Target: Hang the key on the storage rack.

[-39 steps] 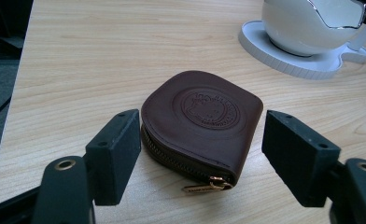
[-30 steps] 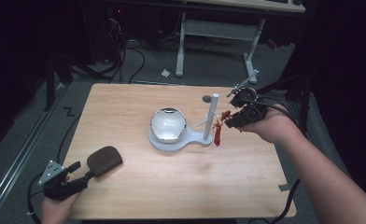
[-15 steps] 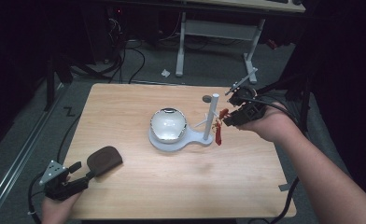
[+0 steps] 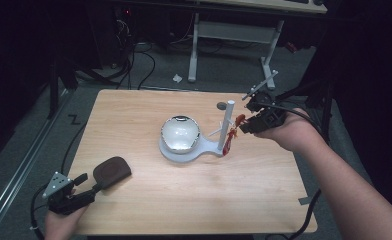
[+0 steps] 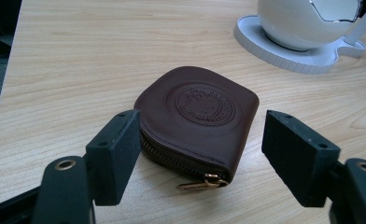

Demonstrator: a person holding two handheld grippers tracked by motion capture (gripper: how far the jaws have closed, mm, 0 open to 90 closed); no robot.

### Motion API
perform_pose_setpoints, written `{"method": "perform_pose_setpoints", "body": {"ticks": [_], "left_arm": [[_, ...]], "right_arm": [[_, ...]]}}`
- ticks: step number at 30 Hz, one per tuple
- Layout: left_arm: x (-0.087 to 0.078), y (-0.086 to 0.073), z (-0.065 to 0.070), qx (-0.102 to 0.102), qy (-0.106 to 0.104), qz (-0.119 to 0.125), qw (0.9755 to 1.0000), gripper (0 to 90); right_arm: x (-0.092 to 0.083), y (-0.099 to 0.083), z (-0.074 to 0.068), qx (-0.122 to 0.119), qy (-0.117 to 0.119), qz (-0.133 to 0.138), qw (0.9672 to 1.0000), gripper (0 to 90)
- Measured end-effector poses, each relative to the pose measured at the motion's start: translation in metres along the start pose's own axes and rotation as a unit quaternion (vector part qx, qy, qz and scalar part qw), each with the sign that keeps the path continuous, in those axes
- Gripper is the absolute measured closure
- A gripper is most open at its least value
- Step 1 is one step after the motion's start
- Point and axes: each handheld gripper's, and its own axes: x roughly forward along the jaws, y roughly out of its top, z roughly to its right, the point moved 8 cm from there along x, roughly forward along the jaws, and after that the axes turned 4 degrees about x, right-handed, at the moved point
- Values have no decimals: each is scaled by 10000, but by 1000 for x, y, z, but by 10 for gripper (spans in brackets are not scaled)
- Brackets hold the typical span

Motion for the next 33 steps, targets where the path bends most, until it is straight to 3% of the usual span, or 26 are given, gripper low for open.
{"method": "perform_pose_setpoints", "body": {"ticks": [21,33], "left_arm": [[-1,0,-1,-28,5,22,10000,287],[-1,-1,0,-24,3,8,10000,288]], "right_arm": [[11,12,5,9,-33,97,9999,683],[32,-7,21,315,10,52,9995,681]]}}
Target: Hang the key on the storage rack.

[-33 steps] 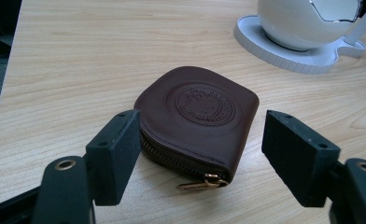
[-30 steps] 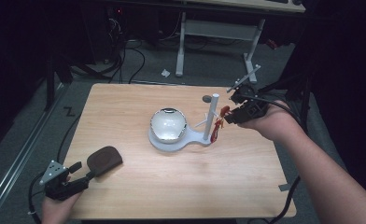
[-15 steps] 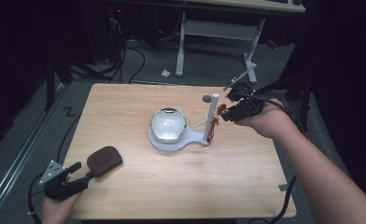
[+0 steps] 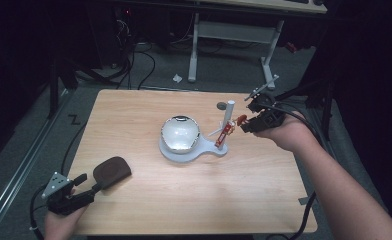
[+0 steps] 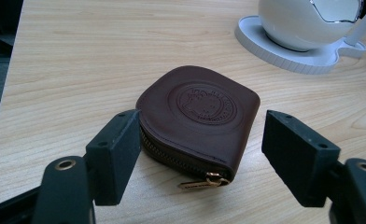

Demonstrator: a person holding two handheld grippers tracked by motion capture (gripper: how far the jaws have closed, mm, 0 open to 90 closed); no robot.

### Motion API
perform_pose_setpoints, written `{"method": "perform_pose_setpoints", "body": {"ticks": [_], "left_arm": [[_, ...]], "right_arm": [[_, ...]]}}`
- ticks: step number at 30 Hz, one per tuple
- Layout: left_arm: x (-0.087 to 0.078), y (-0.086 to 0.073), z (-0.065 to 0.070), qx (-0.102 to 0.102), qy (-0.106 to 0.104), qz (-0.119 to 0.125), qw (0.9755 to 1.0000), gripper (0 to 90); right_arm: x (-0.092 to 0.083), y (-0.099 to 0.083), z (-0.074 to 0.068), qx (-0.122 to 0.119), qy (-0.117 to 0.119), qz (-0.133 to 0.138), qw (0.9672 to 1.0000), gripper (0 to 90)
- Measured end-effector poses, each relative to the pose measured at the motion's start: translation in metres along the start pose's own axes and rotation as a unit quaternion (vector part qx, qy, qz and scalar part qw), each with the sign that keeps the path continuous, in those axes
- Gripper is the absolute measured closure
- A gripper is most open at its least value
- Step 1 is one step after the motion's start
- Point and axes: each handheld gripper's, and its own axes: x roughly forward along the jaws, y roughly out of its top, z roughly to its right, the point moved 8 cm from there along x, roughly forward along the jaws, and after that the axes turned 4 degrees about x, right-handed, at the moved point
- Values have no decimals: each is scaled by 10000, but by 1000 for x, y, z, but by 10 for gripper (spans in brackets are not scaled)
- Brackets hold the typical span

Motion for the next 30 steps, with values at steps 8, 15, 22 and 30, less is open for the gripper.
{"method": "perform_pose_setpoints", "body": {"ticks": [8,15,22,30], "left_arm": [[1,-1,1,33,1,-31,10000,288],[2,-1,2,55,-5,-54,10000,288],[2,-2,2,50,-14,-69,10000,288],[2,-2,2,54,-28,-79,10000,288]], "right_arm": [[21,-16,7,175,47,26,9998,681],[44,-28,6,267,159,42,9995,680],[63,-33,4,280,176,28,9994,679],[81,-34,2,341,271,107,9990,675]]}}
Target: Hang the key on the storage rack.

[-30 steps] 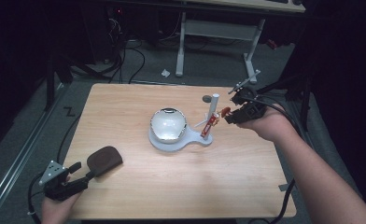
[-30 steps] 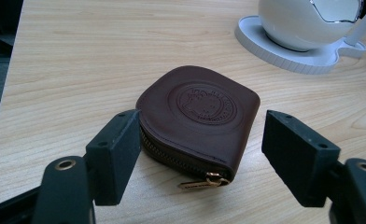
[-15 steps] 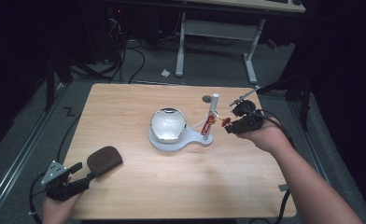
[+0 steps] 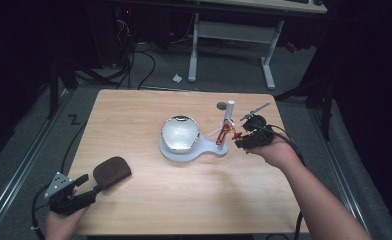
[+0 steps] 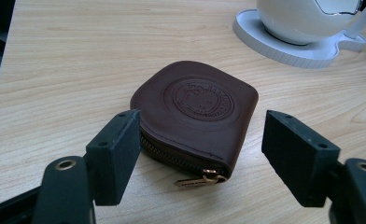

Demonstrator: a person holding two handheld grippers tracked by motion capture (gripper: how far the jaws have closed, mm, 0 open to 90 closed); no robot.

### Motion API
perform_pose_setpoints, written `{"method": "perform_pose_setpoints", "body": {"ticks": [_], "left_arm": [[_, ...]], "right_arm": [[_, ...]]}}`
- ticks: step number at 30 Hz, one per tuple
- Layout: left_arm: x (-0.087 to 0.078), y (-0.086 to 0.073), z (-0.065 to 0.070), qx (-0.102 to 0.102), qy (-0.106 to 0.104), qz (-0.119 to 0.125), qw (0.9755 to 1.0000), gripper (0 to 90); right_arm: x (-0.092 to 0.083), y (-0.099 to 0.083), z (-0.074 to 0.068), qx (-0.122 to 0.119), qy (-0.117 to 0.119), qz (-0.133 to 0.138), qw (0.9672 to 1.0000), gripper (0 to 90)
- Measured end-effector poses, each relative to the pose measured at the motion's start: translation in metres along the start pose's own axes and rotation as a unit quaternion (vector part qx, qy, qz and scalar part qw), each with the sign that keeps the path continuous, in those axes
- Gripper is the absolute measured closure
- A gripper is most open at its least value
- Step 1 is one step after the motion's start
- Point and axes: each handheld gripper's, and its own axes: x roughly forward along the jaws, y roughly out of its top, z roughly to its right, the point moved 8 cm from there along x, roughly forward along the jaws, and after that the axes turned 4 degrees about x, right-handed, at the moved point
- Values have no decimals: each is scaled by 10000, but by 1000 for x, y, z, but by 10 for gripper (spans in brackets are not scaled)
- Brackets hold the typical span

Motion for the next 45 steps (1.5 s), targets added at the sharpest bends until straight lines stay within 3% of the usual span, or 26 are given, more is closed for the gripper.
{"method": "perform_pose_setpoints", "body": {"ticks": [9,18,35,45], "left_arm": [[0,0,-1,16,1,-20,10000,288],[2,-1,0,38,-9,-47,10000,288],[4,-1,4,72,-27,-109,9999,288],[6,-2,5,55,-47,-171,9998,288]], "right_arm": [[17,7,-5,75,-35,325,9994,667],[21,4,-3,138,-23,346,9993,632],[1,-17,-2,215,-160,452,9986,518],[-12,-39,1,359,-226,652,9970,541]]}}
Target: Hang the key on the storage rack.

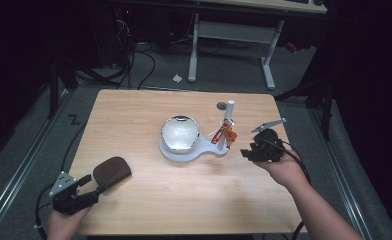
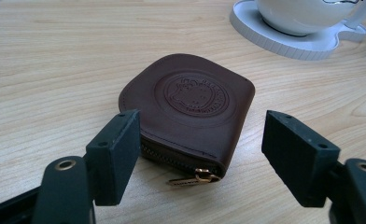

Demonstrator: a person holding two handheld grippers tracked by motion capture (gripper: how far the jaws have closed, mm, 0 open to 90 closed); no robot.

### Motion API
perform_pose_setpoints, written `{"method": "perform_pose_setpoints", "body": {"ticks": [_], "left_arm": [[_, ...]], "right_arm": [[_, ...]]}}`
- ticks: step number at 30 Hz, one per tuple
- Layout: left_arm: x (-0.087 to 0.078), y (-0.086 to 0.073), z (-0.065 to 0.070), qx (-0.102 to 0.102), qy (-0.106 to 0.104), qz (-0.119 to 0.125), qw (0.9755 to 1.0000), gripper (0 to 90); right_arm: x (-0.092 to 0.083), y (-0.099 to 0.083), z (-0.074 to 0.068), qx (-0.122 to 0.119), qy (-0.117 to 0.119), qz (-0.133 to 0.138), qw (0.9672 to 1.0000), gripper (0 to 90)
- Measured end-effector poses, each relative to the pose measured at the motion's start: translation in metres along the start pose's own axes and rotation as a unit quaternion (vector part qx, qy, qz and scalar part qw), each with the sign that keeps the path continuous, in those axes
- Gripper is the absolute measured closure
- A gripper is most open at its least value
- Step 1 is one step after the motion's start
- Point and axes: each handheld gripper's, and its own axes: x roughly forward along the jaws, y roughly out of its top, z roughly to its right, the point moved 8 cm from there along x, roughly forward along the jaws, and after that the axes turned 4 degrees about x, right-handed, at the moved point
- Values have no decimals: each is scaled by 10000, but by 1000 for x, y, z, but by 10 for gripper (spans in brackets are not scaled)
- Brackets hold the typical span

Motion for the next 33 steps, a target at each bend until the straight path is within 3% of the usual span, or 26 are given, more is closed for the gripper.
{"method": "perform_pose_setpoints", "body": {"ticks": [12,23,26,30,33], "left_arm": [[-2,1,-3,-46,131,50,9999,296],[0,0,-16,-292,309,38,9991,331],[1,0,-22,-376,338,-5,9987,350],[3,4,-23,-282,478,-87,9984,368],[9,9,-26,-352,491,-225,9979,383]], "right_arm": [[1,-35,-1,-106,-223,272,9993,510],[28,-79,-11,-130,-302,429,9985,514],[35,-91,-14,-16,-287,578,9979,508],[44,-109,-18,221,-216,884,9956,498],[51,-125,-17,305,-177,910,9952,498]]}}
